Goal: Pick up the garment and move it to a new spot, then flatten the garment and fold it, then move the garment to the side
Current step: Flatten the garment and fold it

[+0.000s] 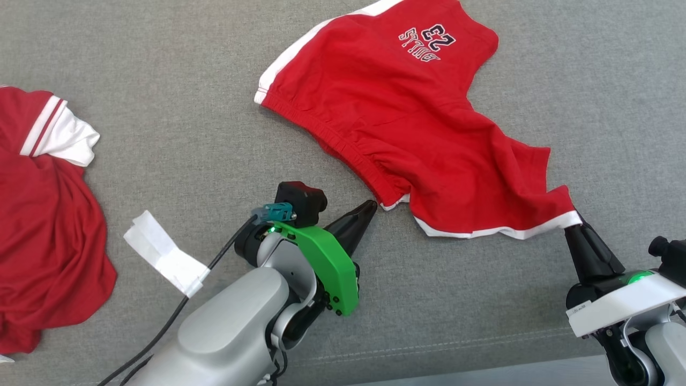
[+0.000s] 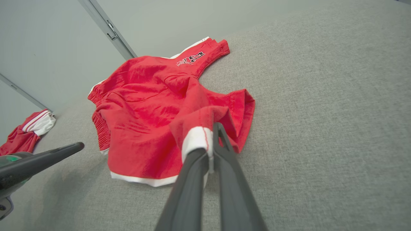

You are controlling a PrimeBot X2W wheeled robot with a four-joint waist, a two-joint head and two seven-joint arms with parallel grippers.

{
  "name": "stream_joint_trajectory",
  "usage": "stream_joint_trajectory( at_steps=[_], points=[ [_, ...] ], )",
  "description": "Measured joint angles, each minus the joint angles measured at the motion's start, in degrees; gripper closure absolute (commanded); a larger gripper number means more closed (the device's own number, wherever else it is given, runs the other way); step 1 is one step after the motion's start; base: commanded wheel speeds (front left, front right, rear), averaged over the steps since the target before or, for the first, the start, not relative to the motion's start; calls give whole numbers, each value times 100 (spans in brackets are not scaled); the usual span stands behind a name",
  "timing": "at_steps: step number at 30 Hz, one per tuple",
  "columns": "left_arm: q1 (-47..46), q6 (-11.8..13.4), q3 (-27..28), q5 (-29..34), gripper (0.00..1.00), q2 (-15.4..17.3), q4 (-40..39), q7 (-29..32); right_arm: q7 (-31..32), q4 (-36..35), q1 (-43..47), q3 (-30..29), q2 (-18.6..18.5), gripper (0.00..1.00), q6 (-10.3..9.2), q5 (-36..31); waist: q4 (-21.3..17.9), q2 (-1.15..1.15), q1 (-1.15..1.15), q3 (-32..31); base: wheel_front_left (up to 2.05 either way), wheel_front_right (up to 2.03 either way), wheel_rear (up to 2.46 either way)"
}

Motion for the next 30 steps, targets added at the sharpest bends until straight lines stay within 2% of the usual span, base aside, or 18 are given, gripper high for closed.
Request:
stream_joint_trajectory(
  at_steps=[2,4,5,7,9,30],
  points=[
    [3,78,-9,0,100,-27,0,-32,0,0,1,5,-4,100,0,-41,0,0,0,2,0,0,0],
    [17,149,-10,0,53,-58,2,-76,0,-3,1,24,-10,100,1,-43,-3,0,0,15,0,0,0],
    [21,155,-23,0,33,-75,9,-77,0,-3,0,30,-10,100,1,-45,-5,0,0,23,0,0,0],
    [27,192,-73,0,13,-103,38,-76,0,-3,0,40,-13,100,1,-46,-10,0,0,36,0,0,0],
    [28,199,-98,0,0,-130,74,-74,0,-4,-1,51,-16,100,1,-46,-18,0,0,50,0,0,0],
    [-124,411,-252,302,0,-289,453,-23,0,1,-37,143,27,100,35,-89,-157,0,0,165,0,0,0]
  ],
)
